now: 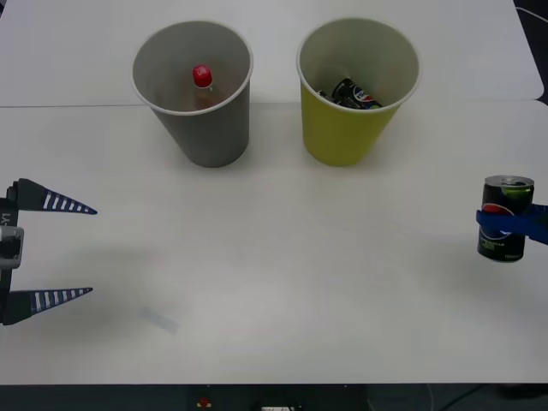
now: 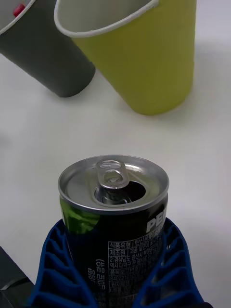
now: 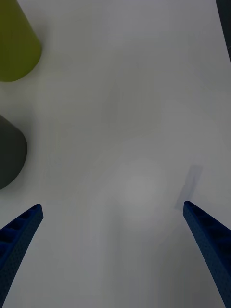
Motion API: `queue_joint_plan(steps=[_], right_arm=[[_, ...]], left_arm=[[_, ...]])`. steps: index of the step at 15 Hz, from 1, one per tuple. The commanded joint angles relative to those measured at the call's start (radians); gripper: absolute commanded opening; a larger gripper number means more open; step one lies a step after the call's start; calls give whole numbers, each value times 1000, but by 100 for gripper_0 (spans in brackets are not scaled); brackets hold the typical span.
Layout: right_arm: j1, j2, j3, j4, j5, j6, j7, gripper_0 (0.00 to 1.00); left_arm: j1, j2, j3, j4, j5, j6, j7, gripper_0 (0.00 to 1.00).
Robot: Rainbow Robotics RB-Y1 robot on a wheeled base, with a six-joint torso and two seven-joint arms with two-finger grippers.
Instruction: Put the can into the green bin and the plastic bottle into the gray bin
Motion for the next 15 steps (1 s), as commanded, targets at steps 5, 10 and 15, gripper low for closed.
queue_joint_plan(steps=[5,10,15], right_arm=[[-130,-151,-25,-22,-29,-34,-64,0],[-395,-324,159,15,-3,-34,-159,0],[-791,-341,407,233,15,-167,-159,0]], left_arm=[[0,0,0,0,0,0,0,100],[0,0,0,0,0,0,0,100],[0,0,0,0,0,0,0,100]])
